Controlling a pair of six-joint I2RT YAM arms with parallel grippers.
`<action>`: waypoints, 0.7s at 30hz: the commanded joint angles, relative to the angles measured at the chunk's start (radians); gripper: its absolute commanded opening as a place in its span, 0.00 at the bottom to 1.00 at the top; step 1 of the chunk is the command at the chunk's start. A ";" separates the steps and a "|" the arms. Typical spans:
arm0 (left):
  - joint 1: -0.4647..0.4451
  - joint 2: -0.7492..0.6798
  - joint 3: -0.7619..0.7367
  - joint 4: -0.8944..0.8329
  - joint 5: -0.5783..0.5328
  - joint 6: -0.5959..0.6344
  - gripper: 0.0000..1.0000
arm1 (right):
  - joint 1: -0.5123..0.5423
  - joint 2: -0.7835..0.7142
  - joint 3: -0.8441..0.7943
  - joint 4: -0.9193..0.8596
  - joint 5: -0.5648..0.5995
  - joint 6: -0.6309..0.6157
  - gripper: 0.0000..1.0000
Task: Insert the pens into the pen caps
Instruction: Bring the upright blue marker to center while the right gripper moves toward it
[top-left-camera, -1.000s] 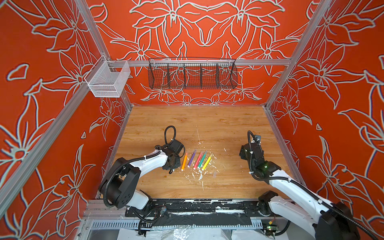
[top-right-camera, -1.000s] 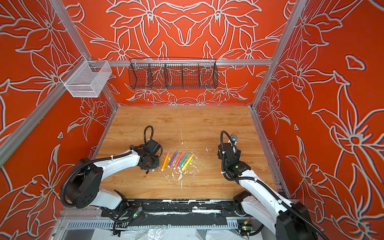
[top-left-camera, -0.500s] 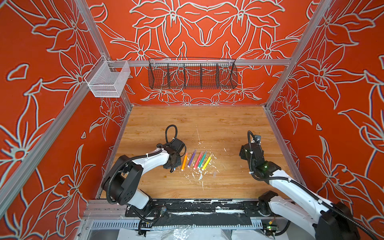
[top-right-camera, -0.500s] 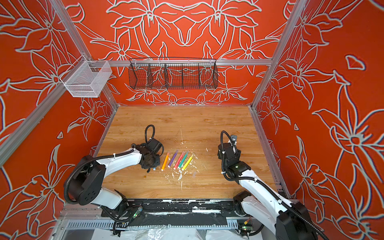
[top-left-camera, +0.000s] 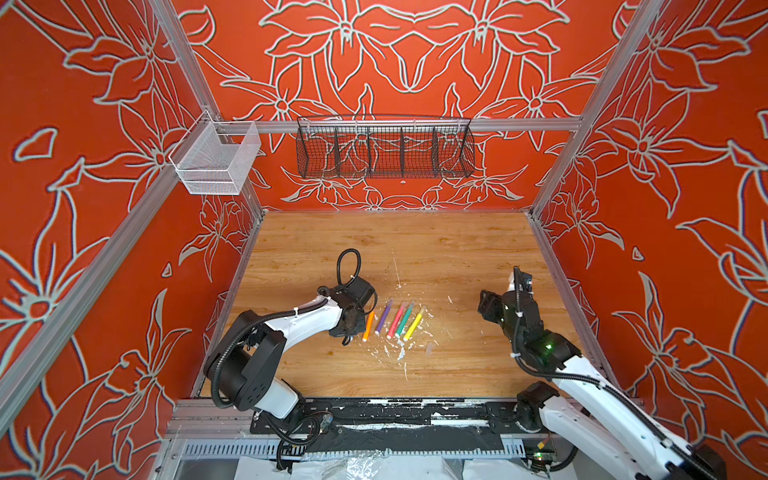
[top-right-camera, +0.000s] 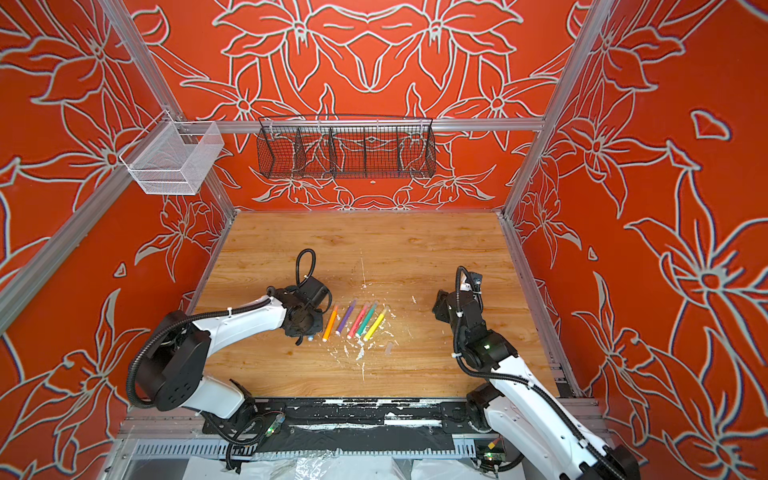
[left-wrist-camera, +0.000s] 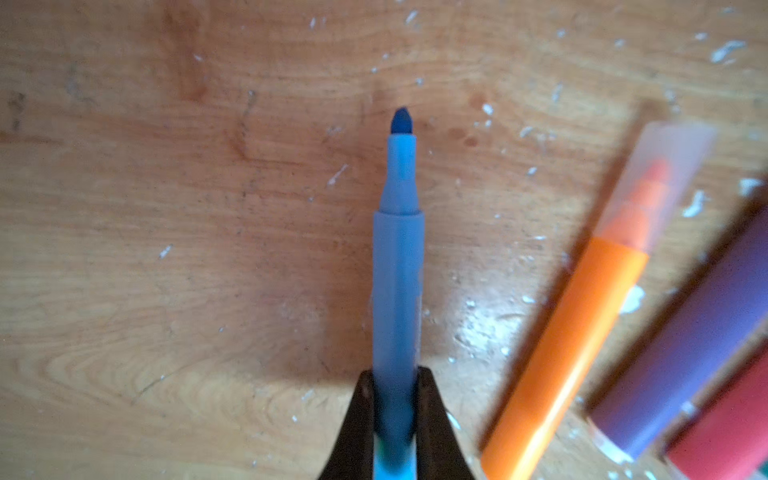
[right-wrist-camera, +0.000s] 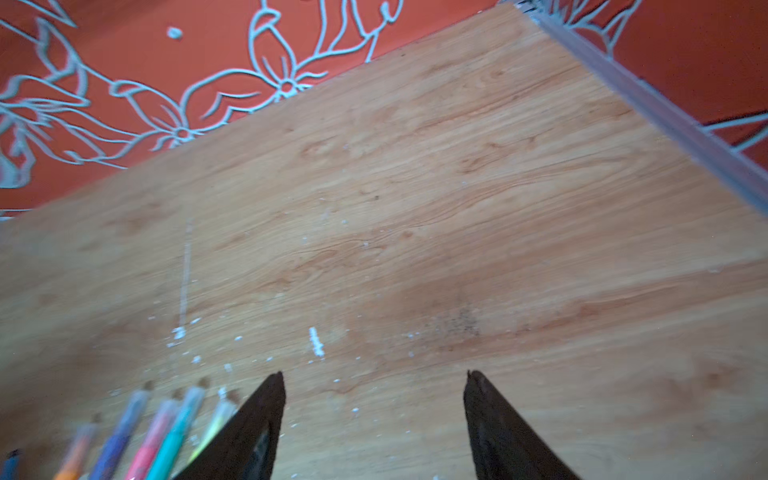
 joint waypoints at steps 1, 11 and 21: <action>-0.043 -0.099 0.061 -0.069 -0.051 0.012 0.00 | 0.056 0.005 -0.008 0.064 -0.190 0.120 0.69; -0.261 -0.185 0.156 -0.047 -0.097 0.095 0.00 | 0.363 0.126 0.006 0.371 -0.215 0.254 0.67; -0.327 -0.191 0.129 0.071 -0.051 0.156 0.00 | 0.498 0.137 -0.030 0.519 -0.123 0.291 0.66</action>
